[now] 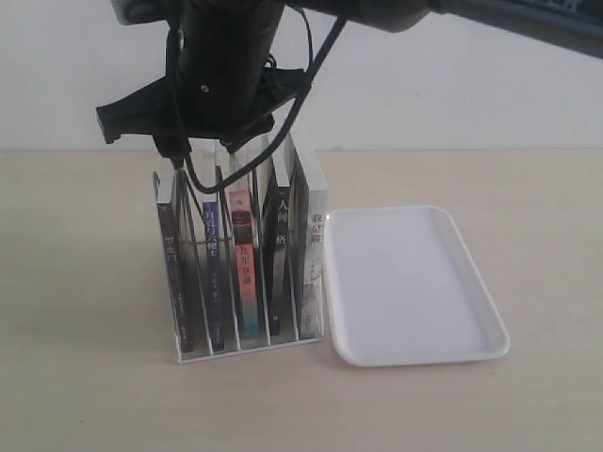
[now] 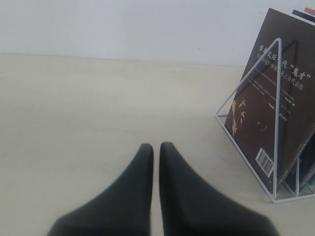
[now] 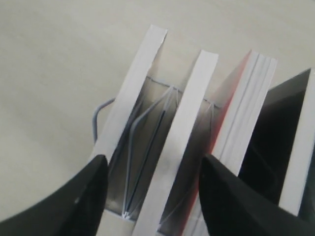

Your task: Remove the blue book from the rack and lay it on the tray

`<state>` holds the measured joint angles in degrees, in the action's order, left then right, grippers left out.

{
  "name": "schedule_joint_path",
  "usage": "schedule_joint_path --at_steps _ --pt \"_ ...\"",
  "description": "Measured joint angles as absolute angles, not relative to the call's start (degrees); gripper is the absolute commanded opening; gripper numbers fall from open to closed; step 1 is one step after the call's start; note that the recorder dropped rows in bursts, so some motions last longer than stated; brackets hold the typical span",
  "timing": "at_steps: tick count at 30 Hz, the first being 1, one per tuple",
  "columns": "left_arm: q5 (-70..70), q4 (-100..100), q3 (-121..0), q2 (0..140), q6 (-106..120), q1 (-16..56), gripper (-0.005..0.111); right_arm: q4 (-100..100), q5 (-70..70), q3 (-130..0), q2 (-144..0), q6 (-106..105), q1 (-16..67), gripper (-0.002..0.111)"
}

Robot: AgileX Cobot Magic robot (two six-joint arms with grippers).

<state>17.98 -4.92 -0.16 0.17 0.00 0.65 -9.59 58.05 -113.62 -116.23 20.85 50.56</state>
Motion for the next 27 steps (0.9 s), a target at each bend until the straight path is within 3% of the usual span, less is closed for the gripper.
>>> schedule_joint_path --at_steps 5,11,27 --pt "17.98 -4.92 -0.16 0.17 0.0 0.65 0.005 -9.52 57.3 -113.93 -116.61 20.73 50.56 0.05" --pt "17.98 -4.92 -0.16 0.17 0.0 0.65 0.005 -9.9 56.99 -113.93 -116.61 20.73 50.56 0.031" --pt "17.98 -4.92 -0.16 0.17 0.0 0.65 0.005 -10.13 57.98 -115.8 -117.15 20.62 50.56 0.031"
